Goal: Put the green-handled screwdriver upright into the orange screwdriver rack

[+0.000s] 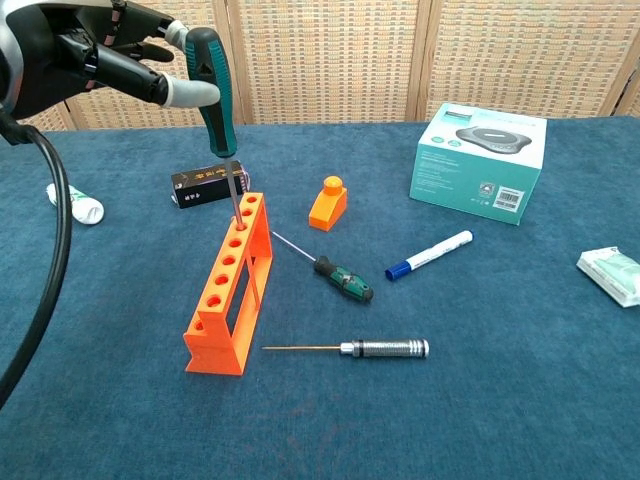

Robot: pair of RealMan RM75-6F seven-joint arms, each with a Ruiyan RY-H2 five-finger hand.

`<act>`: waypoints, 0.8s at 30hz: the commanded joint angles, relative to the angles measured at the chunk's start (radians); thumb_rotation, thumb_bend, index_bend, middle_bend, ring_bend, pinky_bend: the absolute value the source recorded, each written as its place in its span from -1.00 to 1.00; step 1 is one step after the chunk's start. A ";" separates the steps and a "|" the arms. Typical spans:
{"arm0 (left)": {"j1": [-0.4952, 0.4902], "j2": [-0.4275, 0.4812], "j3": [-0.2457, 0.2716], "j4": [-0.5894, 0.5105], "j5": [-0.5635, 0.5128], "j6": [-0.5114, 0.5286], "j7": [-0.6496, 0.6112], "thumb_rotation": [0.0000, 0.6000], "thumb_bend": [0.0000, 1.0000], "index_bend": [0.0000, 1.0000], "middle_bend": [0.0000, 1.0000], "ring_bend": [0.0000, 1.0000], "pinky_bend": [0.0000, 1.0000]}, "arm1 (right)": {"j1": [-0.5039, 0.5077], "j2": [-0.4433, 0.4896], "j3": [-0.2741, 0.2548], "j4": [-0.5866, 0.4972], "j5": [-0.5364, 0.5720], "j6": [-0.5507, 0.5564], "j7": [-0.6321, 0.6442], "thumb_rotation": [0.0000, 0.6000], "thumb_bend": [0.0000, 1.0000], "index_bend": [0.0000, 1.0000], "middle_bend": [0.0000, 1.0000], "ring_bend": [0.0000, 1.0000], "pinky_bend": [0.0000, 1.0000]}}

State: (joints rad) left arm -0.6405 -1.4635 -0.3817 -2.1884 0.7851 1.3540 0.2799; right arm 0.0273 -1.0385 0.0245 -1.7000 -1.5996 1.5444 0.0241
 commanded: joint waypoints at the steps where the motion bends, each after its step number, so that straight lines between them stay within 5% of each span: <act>1: -0.002 -0.002 0.004 0.005 -0.004 0.003 0.005 1.00 -0.27 0.15 -0.97 -1.00 -1.00 | 0.000 0.000 0.000 0.000 0.001 0.000 0.001 1.00 -0.48 -1.00 -1.00 -1.00 -1.00; 24: -0.006 -0.021 0.039 0.084 -0.021 -0.047 -0.034 1.00 -0.27 0.15 -0.97 -1.00 -1.00 | 0.000 0.000 0.000 0.000 -0.001 0.001 -0.002 1.00 -0.49 -1.00 -1.00 -1.00 -1.00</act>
State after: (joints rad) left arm -0.6451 -1.4832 -0.3435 -2.1063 0.7642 1.3069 0.2445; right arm 0.0274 -1.0388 0.0244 -1.7004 -1.6007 1.5455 0.0218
